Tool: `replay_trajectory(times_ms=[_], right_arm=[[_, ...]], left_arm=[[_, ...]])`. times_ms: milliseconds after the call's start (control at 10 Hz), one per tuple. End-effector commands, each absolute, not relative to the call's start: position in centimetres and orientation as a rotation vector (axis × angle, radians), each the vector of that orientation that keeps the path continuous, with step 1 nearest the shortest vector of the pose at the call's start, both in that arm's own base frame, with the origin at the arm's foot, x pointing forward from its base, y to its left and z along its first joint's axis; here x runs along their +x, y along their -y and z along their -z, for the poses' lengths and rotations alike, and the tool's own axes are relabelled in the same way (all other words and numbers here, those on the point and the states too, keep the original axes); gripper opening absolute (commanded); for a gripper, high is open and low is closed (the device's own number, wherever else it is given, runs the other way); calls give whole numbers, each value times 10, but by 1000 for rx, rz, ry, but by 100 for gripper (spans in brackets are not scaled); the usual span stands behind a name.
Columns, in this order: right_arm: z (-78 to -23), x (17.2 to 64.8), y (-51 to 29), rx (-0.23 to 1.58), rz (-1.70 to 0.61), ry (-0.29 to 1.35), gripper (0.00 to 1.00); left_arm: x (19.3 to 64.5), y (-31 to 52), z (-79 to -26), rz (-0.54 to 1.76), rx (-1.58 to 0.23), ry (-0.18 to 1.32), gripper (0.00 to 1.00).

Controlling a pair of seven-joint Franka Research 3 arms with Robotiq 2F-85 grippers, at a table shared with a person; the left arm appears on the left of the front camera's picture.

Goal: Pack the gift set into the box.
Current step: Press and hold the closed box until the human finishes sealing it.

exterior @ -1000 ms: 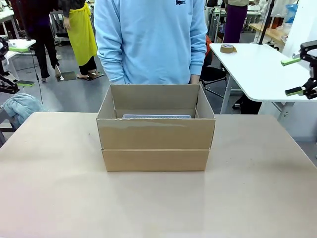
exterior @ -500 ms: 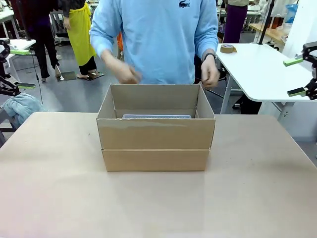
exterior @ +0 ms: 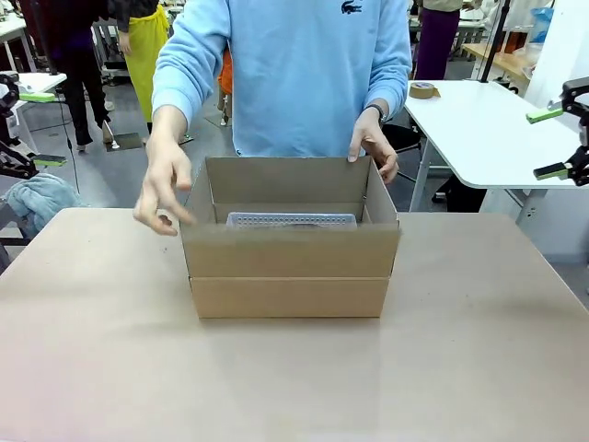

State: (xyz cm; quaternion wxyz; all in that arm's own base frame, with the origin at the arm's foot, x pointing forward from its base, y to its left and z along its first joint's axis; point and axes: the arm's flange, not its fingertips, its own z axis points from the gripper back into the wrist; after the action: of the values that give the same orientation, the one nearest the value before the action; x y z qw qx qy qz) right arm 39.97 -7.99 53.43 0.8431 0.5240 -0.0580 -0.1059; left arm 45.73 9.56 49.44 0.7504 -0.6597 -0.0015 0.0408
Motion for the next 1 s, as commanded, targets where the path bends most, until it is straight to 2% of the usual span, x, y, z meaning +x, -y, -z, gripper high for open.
replay_trajectory(times_ms=[0,900], right_arm=[[-534,399,81,1102,202,127,100],[-534,399,81,1102,202,127,100]], left_arm=[[454,-95,-495,-89,-1434,9,100],[454,-95,-495,-89,-1434,9,100]])
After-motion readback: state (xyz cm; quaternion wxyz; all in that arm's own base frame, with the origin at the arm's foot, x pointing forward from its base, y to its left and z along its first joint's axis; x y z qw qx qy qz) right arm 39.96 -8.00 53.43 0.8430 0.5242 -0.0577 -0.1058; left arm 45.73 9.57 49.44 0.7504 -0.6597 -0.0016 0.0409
